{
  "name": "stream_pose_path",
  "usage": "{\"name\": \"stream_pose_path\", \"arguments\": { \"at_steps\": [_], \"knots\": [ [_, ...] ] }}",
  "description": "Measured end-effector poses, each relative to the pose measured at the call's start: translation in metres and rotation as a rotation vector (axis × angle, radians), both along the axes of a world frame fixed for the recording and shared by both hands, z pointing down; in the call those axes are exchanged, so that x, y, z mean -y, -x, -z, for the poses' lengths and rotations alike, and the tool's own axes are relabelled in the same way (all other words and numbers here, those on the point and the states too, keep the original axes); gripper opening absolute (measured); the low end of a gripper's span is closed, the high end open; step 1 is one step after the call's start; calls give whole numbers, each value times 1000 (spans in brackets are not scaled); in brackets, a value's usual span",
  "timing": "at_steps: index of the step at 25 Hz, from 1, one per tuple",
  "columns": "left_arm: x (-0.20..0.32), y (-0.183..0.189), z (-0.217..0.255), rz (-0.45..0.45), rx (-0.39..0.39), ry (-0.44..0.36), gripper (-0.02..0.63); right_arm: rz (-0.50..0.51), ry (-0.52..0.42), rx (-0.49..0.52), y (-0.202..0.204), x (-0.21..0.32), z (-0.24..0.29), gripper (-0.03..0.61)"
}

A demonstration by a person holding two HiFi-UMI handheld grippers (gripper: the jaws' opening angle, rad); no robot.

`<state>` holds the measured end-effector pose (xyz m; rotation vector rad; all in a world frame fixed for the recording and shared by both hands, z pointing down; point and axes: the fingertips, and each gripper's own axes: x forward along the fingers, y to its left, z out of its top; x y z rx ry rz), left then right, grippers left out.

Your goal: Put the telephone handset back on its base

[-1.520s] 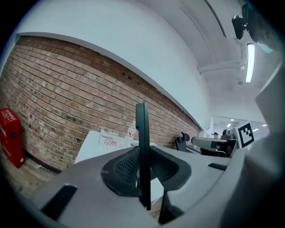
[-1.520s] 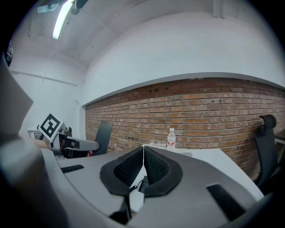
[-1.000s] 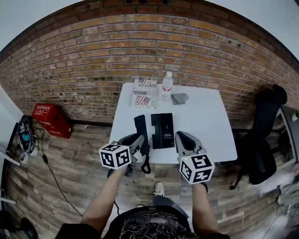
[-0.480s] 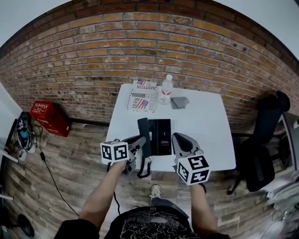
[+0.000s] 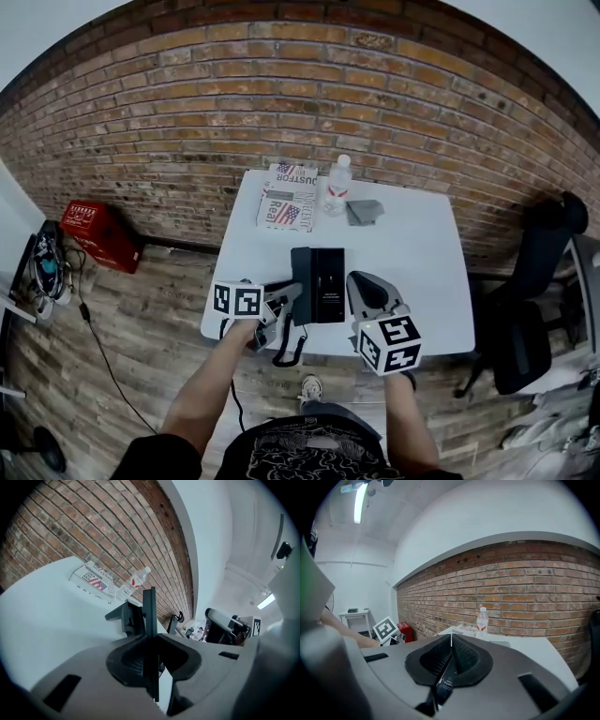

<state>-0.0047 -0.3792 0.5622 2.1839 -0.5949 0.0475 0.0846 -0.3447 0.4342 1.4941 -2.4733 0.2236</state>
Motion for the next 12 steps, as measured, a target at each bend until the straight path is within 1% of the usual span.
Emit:
{"name": "stream_pose_path", "arguments": {
  "at_steps": [6, 9, 12],
  "knots": [
    [7, -10, -10, -65, -67, 75, 74, 12, 6, -19, -1, 10, -3, 2],
    [11, -9, -16, -77, -109, 115, 74, 16, 12, -25, 0, 14, -6, 2],
    [14, -8, -20, -84, -143, 137, 74, 18, 20, -30, 0, 18, -10, 2]
  ]
}}
